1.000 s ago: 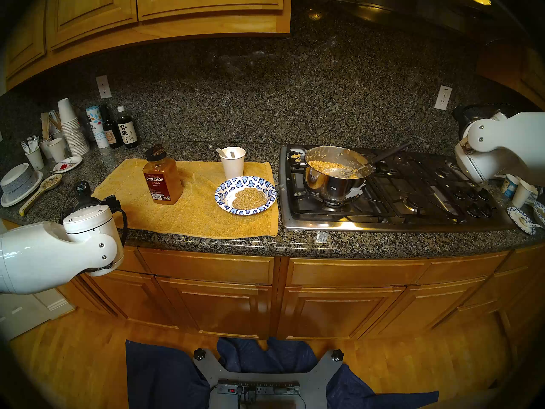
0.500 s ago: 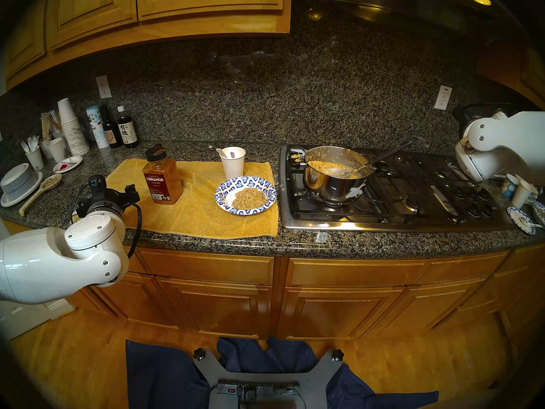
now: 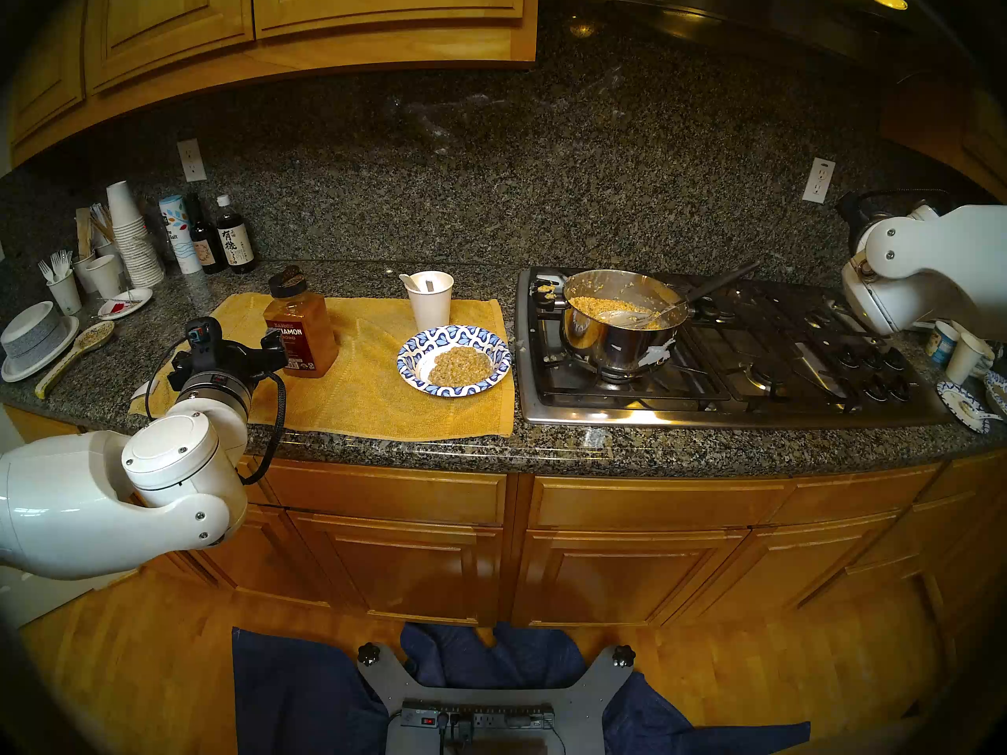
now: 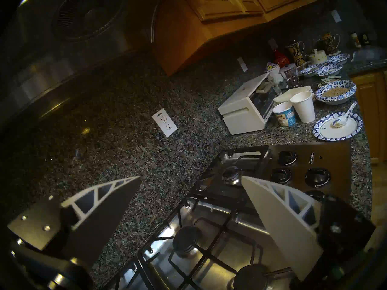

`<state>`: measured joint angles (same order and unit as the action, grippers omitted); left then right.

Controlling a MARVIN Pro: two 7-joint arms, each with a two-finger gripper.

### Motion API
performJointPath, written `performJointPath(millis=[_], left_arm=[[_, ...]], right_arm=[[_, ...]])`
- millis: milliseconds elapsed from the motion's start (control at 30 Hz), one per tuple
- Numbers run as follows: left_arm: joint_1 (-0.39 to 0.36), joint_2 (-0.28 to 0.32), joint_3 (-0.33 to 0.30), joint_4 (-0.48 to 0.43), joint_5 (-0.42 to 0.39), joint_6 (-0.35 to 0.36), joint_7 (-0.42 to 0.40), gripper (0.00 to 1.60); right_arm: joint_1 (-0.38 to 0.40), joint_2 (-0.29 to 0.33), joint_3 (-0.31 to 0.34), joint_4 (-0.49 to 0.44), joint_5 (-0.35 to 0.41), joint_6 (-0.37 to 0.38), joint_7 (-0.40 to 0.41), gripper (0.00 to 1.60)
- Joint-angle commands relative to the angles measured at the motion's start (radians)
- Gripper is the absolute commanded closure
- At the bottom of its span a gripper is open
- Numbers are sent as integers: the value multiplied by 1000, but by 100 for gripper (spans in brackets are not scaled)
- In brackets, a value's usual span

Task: Scoop oatmeal into bowl and add cinnamon

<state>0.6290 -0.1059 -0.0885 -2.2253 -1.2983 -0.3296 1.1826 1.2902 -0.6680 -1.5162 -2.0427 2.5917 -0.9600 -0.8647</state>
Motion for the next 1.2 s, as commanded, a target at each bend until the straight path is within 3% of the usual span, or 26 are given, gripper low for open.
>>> performJointPath(millis=[0,700,1167], left_arm=[[3,3,1,26,60,-29,-42,0],[18,4,37,133,150,-97,-245,0],[23,4,47,187,155,-154,-408,0]], right_arm=[[30,-8,15,10,-13,0,-14,0],[30,-10,13,9,-11,0,-12,0],[32,-10,13,9,-13,0,-15,0]])
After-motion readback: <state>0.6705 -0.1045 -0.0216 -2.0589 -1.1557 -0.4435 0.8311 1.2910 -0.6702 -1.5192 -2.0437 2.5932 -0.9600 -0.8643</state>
